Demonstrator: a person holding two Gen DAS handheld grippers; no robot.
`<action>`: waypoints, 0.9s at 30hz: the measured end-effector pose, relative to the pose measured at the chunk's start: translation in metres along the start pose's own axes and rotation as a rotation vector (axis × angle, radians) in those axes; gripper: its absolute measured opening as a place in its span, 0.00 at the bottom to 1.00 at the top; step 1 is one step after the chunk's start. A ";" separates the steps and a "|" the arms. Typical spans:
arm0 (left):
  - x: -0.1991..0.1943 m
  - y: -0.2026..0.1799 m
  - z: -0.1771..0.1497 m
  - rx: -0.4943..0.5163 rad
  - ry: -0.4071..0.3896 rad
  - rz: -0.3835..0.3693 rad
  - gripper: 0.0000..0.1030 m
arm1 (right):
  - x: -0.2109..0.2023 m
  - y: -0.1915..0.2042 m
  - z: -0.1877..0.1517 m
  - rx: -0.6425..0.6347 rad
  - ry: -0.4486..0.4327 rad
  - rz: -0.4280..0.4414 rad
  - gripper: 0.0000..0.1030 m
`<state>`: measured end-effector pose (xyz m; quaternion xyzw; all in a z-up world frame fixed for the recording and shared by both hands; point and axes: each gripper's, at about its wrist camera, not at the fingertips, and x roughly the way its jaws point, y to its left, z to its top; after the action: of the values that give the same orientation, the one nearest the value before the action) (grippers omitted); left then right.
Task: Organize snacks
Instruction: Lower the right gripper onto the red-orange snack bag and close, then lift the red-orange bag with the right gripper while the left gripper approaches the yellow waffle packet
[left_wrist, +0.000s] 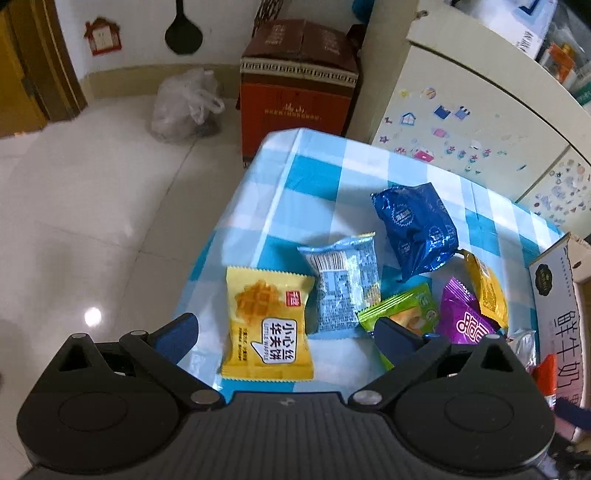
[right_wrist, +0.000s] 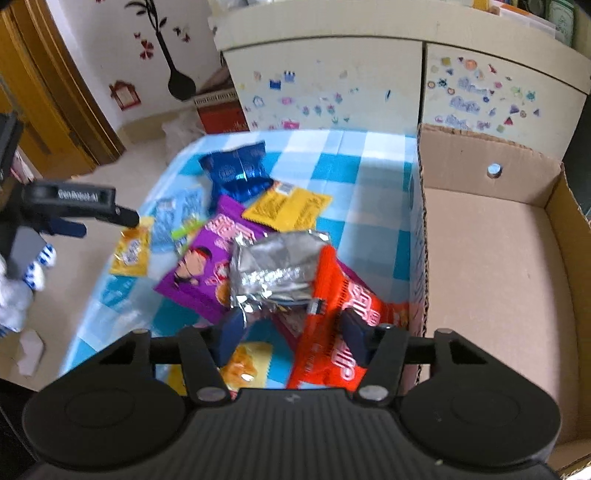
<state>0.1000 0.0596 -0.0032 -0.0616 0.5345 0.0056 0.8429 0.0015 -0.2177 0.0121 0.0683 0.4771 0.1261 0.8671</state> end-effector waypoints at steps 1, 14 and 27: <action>0.002 0.002 0.000 -0.013 0.007 -0.008 1.00 | 0.001 0.001 -0.001 -0.012 0.002 -0.012 0.49; 0.024 0.002 -0.005 -0.018 0.026 0.004 1.00 | -0.012 0.005 -0.001 -0.033 -0.009 0.032 0.15; 0.046 -0.016 -0.022 0.101 0.047 0.052 0.77 | -0.008 -0.012 0.000 0.053 0.010 0.029 0.60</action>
<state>0.1011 0.0390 -0.0520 -0.0050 0.5552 -0.0010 0.8317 -0.0013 -0.2314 0.0157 0.0976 0.4836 0.1261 0.8607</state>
